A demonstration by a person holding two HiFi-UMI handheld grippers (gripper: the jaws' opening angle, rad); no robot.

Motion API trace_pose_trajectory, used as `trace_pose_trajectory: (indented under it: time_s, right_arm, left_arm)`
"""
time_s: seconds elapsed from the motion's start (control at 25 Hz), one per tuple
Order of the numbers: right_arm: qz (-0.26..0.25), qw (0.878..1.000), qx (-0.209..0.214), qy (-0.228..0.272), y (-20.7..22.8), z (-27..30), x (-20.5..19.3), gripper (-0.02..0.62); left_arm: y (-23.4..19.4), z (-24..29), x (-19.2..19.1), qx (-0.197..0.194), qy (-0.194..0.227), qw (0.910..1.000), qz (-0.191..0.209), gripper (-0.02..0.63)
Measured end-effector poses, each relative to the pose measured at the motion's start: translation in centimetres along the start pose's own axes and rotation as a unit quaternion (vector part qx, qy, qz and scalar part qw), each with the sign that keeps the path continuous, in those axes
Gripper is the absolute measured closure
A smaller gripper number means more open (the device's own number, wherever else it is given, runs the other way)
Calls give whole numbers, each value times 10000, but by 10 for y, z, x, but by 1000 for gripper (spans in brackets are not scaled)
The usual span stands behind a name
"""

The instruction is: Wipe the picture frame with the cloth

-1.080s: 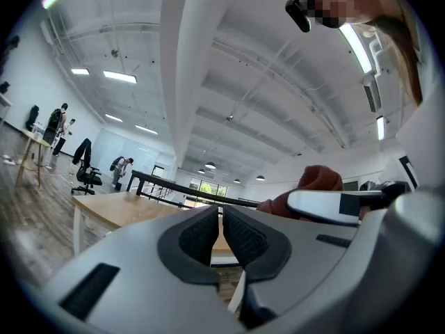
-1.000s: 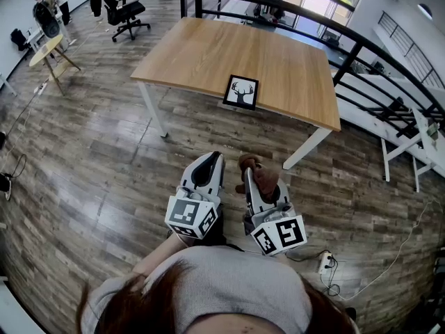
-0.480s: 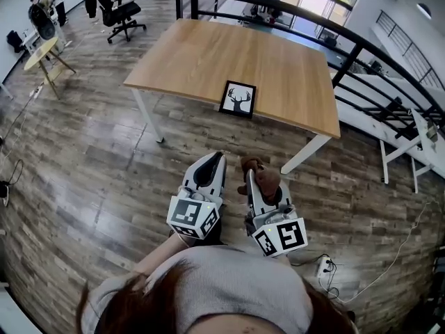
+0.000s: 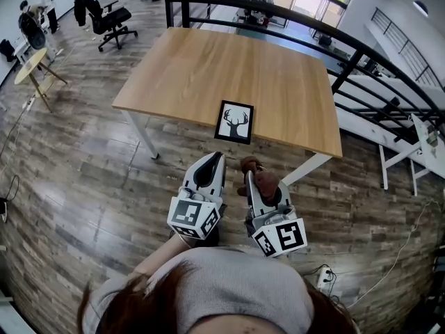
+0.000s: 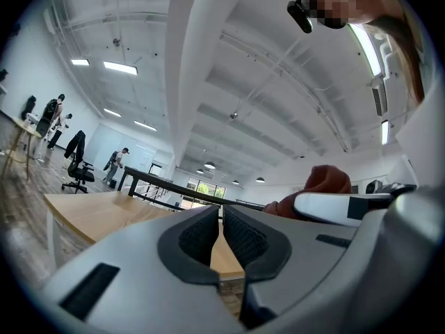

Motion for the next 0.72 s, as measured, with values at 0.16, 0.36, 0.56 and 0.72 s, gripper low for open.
trace_pose_trajectory:
  time_s: [0.16,0.36,0.56,0.72]
  right_arm:
    - [4,10000,-40,29,22,42,4,549]
    - [-55,9999,-95,50,47,95,3,549]
    - [-98,9996,-207,158,73,142,2,549]
    - [-73,9990,-374,247,89,167,3,549]
  left_arm:
    - [-23,41,8,-83,-34,10000,25,595]
    - [-56,91,11,-214,-94,9997,19,595]
    - [-83,140,16,-401,-93,9991,81,595]
    - [-98,170,20,-542,-143,9984,111,595]
Point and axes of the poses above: the fingertips, and each gripper's own axes: z forward along the fingers, y to its right, x out of its top, the point moved 8 cm from there along -z, backward along the fingers, and after that the axes turned 1 degree about y, right-handed, at the moved point
